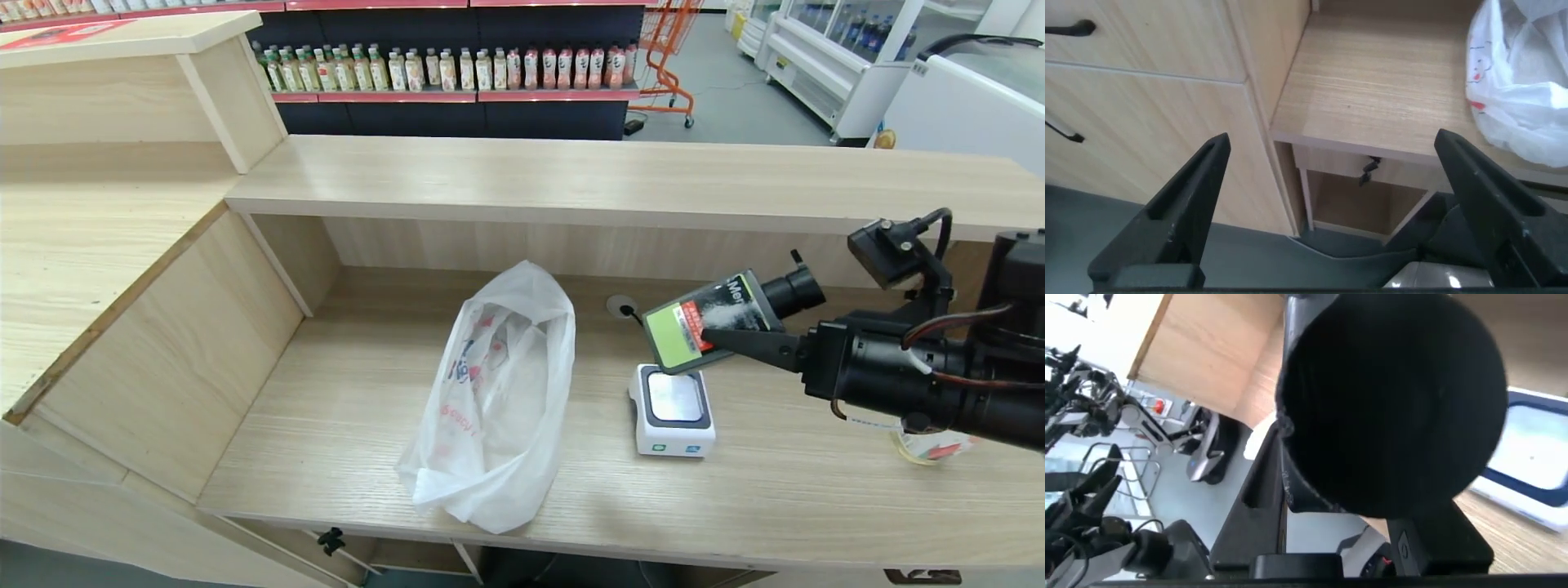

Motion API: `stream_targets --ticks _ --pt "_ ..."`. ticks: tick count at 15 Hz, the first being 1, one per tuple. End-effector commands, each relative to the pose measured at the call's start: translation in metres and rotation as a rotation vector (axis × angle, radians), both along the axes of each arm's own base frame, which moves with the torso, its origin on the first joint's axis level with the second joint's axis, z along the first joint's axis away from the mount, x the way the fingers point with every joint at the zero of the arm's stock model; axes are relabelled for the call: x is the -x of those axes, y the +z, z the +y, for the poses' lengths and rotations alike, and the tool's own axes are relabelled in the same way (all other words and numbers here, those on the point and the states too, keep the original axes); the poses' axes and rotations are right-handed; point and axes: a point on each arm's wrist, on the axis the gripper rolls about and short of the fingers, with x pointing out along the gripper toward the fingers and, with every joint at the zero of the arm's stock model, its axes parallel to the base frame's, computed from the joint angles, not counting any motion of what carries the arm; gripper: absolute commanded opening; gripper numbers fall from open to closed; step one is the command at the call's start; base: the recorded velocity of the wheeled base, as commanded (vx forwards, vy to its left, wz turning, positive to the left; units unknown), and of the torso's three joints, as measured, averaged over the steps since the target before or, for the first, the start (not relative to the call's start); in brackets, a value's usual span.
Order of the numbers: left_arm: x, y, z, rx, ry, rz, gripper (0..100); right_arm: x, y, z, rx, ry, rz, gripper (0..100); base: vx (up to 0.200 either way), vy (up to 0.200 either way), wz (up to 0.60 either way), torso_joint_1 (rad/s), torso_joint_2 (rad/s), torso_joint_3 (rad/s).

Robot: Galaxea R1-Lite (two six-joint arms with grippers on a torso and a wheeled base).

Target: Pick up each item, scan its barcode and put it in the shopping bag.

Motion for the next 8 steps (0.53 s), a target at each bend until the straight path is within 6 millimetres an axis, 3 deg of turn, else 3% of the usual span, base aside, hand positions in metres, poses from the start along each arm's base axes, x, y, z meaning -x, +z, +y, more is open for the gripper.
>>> stream_targets --ticks 1,7,8 --pt "0.000 0.000 0.000 0.001 0.001 -0.001 100 -0.012 -0.018 0.011 0.034 0.004 0.054 0 0.000 0.000 0.00 0.000 0.00 0.000" --pt "0.000 0.000 0.000 -0.001 0.001 0.000 100 -0.027 -0.040 0.037 0.118 0.029 0.061 0 0.000 0.000 0.00 0.000 0.00 0.000" --pt "0.000 0.000 0.000 -0.001 0.001 0.000 100 -0.031 -0.051 0.041 0.182 0.016 0.049 0 0.000 0.000 0.00 0.000 0.00 0.000"
